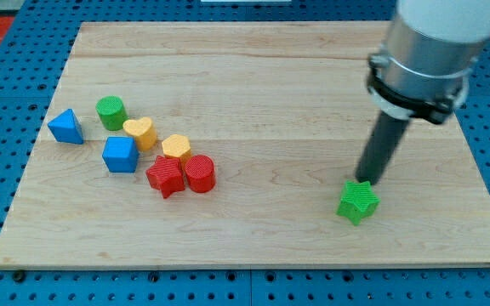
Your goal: Place the red star diagonal to the yellow hexagon
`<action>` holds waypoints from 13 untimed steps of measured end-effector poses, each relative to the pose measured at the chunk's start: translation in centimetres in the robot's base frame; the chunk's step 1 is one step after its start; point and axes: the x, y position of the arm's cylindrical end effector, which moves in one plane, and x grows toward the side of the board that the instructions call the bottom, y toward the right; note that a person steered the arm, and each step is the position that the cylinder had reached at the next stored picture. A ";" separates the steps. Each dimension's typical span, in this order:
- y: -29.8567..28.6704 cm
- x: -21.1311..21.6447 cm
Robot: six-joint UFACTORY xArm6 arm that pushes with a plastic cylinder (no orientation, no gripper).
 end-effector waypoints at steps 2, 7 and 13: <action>-5.1 4.3; -7.3 4.4; -18.7 5.1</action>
